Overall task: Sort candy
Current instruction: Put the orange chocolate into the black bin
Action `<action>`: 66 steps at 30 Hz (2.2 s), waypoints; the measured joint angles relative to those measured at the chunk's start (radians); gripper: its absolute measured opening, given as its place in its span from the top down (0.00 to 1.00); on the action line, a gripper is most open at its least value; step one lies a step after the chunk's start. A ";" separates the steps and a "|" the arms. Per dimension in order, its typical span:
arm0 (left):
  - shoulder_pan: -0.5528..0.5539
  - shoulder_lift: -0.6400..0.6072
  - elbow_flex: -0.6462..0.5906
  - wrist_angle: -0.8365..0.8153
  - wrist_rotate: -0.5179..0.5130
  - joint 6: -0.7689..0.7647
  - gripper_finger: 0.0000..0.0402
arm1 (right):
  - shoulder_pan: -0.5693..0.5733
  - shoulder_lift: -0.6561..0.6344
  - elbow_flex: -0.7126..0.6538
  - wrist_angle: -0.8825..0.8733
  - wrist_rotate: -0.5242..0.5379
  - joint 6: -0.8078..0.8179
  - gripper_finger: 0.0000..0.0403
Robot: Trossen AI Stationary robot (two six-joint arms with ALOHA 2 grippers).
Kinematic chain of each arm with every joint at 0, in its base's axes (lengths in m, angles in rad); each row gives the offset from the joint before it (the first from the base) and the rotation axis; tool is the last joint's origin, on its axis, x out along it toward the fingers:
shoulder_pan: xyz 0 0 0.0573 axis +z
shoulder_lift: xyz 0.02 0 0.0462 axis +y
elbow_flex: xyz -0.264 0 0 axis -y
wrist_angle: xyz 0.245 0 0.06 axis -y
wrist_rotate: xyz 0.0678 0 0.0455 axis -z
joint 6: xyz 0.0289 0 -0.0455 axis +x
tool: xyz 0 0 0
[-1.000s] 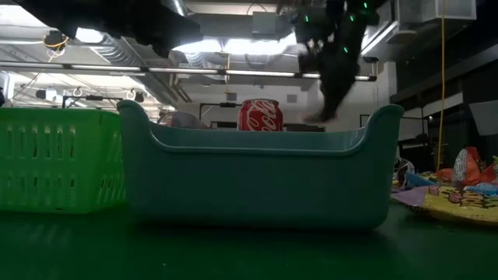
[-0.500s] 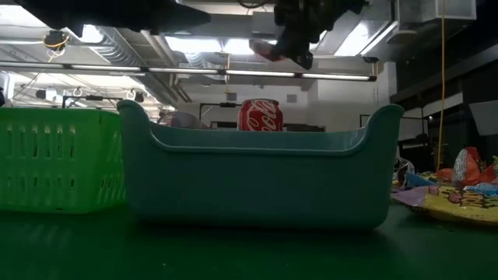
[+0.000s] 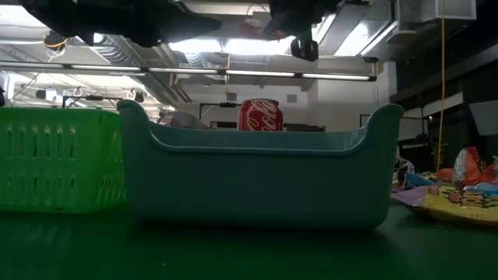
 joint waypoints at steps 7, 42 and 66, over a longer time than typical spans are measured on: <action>-0.039 0.079 0.000 0.109 0.018 0.010 0.69 | 0.076 0.003 0.000 0.001 0.001 0.153 0.93; -0.137 0.236 0.071 0.143 0.064 0.022 0.80 | 0.172 0.069 -0.001 0.102 -0.020 0.280 0.93; -0.137 0.203 0.071 0.043 0.052 -0.196 0.90 | 0.149 0.069 -0.001 0.044 -0.056 0.218 0.62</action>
